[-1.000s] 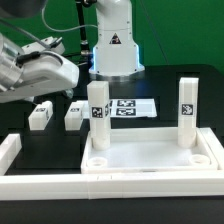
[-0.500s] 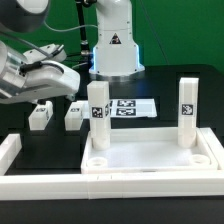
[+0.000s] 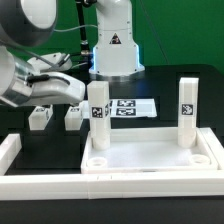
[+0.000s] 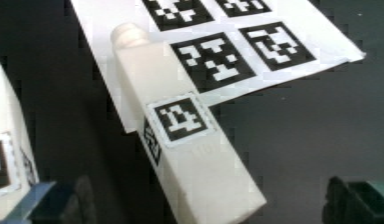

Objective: Assemble desk

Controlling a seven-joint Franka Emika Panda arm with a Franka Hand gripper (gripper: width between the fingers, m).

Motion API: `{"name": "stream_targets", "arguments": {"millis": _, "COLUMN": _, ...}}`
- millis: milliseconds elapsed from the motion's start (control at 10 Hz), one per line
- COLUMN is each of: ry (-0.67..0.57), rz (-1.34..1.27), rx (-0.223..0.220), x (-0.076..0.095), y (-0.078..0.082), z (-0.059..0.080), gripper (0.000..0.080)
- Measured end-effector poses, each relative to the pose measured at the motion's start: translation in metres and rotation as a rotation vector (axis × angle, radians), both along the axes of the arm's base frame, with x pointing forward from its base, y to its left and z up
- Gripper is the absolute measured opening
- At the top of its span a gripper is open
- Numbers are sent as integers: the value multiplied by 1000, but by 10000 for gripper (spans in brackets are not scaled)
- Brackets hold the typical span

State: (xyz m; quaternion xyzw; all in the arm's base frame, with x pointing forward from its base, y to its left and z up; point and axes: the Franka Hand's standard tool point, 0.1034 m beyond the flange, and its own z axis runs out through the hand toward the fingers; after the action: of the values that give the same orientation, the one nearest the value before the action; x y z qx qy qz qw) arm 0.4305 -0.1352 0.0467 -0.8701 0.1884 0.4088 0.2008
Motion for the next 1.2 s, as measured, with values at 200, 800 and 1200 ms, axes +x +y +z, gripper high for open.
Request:
{"name": "stream_targets", "arguments": {"millis": 200, "ry": 44, "rz": -19, "rx": -17, "x": 1, "y": 0, "z": -5, "gripper": 649}}
{"name": "stream_targets", "arguments": {"millis": 800, "ry": 56, "rz": -20, "rx": -20, "x": -3, "y": 2, "z": -10, "gripper": 649}}
{"name": "stream_targets", "arguments": {"millis": 1200, "ry": 52, "rz": -5, "rx": -39, "x": -11, "y": 12, "z": -25, "gripper": 649}}
